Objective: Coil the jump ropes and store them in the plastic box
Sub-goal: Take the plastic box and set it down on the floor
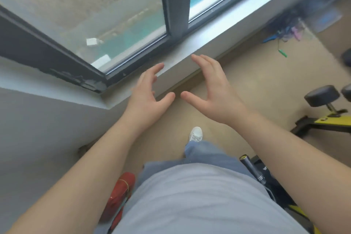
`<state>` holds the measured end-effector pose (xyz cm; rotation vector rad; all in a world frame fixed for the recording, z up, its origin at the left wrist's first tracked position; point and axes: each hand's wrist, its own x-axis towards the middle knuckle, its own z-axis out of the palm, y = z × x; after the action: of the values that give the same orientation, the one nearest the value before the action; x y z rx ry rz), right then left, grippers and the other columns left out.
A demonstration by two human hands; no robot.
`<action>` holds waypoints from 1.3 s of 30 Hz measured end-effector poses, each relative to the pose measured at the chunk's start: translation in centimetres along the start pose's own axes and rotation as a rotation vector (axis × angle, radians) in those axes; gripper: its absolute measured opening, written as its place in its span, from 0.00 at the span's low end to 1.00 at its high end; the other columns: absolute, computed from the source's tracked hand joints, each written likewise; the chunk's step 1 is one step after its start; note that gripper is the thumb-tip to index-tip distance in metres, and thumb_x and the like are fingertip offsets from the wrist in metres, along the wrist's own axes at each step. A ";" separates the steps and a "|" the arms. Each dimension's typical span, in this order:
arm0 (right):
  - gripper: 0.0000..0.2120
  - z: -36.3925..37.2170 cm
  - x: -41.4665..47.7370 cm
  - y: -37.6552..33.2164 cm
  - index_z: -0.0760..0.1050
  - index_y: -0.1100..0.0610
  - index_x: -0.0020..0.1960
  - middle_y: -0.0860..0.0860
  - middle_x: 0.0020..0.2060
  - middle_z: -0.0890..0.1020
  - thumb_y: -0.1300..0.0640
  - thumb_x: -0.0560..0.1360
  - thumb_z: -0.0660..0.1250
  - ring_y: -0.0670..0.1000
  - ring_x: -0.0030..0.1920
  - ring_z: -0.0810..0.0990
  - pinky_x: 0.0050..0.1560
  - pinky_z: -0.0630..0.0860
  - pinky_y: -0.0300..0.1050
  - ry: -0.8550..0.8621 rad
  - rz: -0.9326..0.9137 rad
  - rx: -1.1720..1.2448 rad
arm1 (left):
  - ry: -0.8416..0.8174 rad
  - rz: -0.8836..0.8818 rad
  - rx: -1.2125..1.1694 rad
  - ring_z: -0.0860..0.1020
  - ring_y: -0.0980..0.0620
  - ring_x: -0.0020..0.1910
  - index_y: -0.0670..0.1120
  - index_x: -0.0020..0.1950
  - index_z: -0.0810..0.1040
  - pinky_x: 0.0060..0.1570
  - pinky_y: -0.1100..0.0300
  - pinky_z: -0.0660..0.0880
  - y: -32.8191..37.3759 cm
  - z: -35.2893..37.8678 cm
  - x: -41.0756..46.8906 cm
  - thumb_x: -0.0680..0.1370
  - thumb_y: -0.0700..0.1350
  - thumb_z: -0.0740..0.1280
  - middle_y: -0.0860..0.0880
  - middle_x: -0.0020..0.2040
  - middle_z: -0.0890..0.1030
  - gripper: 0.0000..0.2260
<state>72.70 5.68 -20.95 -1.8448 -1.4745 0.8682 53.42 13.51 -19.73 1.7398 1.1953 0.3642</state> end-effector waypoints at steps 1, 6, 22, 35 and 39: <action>0.39 -1.3 -0.1 1.1 0.56 0.47 0.80 0.50 0.77 0.60 0.42 0.74 0.70 0.48 0.79 0.56 0.77 0.60 0.52 0.027 0.028 0.031 | -0.024 0.014 0.015 0.68 0.61 0.70 0.59 0.75 0.63 0.66 0.54 0.73 1.2 1.2 1.4 0.76 0.46 0.71 0.61 0.73 0.67 0.30; 0.38 -7.7 -0.4 6.4 0.55 0.47 0.80 0.49 0.77 0.60 0.46 0.76 0.70 0.43 0.78 0.57 0.77 0.58 0.46 0.148 0.186 0.125 | -0.160 0.081 0.040 0.69 0.62 0.69 0.59 0.75 0.64 0.64 0.57 0.73 6.4 7.4 8.0 0.77 0.45 0.70 0.62 0.73 0.68 0.30; 0.38 -23.5 4.0 19.7 0.56 0.49 0.80 0.45 0.74 0.61 0.53 0.76 0.72 0.44 0.74 0.62 0.73 0.66 0.56 0.664 0.543 0.268 | -0.696 0.342 0.127 0.71 0.59 0.70 0.62 0.74 0.63 0.66 0.50 0.74 22.1 25.4 31.5 0.74 0.48 0.69 0.62 0.73 0.69 0.31; 0.36 -39.8 12.4 29.9 0.58 0.53 0.79 0.44 0.71 0.62 0.57 0.76 0.70 0.48 0.76 0.62 0.74 0.65 0.55 0.933 0.702 0.261 | -0.983 0.486 0.280 0.68 0.59 0.72 0.61 0.76 0.62 0.68 0.49 0.72 35.3 38.0 48.8 0.75 0.47 0.69 0.62 0.74 0.67 0.31; 0.36 -44.3 12.7 34.4 0.59 0.56 0.79 0.44 0.69 0.61 0.60 0.75 0.70 0.51 0.76 0.63 0.76 0.60 0.47 0.950 0.717 0.258 | -1.010 0.478 0.308 0.69 0.59 0.71 0.61 0.75 0.62 0.68 0.49 0.72 38.2 43.5 51.7 0.74 0.49 0.69 0.61 0.74 0.68 0.32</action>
<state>130.03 8.83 -23.38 -2.1256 -0.1111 0.3159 128.90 31.33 -22.89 2.0536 0.1017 -0.4318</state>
